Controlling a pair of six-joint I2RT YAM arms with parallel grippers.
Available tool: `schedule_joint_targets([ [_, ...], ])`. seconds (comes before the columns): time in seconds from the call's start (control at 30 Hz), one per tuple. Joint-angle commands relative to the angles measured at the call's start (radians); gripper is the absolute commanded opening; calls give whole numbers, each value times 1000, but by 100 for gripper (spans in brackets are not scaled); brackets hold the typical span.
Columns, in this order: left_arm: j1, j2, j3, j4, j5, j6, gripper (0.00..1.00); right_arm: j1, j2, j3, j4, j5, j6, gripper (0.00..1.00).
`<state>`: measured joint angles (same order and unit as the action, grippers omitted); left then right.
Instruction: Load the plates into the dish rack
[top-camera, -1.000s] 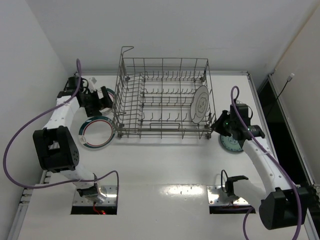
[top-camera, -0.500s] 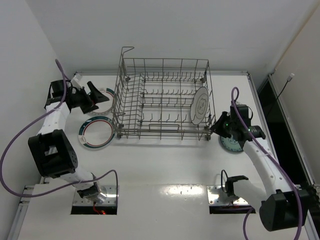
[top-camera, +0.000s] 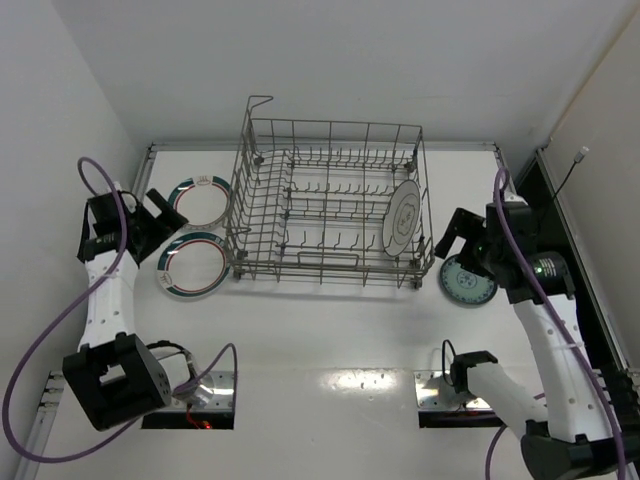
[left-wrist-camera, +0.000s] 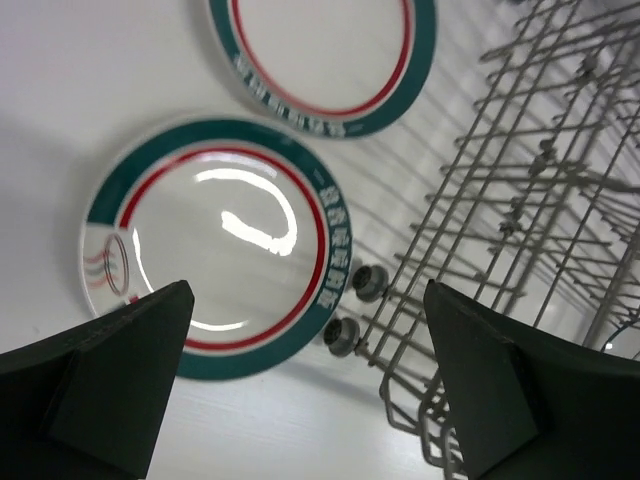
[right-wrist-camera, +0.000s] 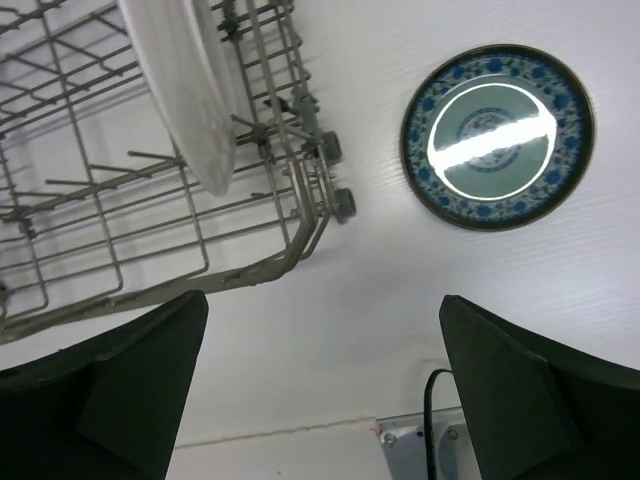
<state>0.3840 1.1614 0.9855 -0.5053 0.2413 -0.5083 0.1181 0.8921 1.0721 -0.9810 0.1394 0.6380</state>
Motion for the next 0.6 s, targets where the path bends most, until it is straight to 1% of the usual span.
schedule_joint_targets([
  [0.0,10,-43,-98,71,56,-67,100,-50,31,-4,-59,92,-14,99],
  [0.07,10,-78,-146,105,84,-67,100,-116,41,-65,-21,71,-38,99],
  [0.1,10,-92,-157,105,84,-67,100,-164,41,-87,16,-11,-56,99],
  [0.13,10,-106,-157,105,67,-67,100,-273,50,-107,33,-65,-78,99],
  [0.2,1,-152,-182,82,35,-67,100,-391,79,-151,59,-203,-142,99],
  [0.23,1,-169,-182,82,3,-67,100,-508,96,-164,79,-243,-161,99],
  [0.27,-17,-184,-194,71,-19,-58,100,-571,117,-191,91,-283,-205,99],
  [0.3,-28,-201,-203,71,-39,-58,100,-622,143,-202,91,-347,-216,99],
  [0.33,-43,-233,-218,71,-57,-43,100,-674,212,-202,102,-362,-216,99],
  [0.37,-43,-244,-219,71,-68,-32,100,-701,244,-227,122,-388,-230,99],
  [0.43,-80,-264,-241,83,-89,-21,100,-768,290,-264,159,-467,-230,99],
  [0.47,-80,-273,-242,83,-99,-12,100,-831,338,-288,189,-489,-230,99],
  [0.53,-102,-273,-251,114,-82,-1,100,-877,384,-320,220,-498,-230,99],
  [0.57,-102,-273,-251,114,-70,-1,100,-920,408,-330,252,-507,-230,99],
])
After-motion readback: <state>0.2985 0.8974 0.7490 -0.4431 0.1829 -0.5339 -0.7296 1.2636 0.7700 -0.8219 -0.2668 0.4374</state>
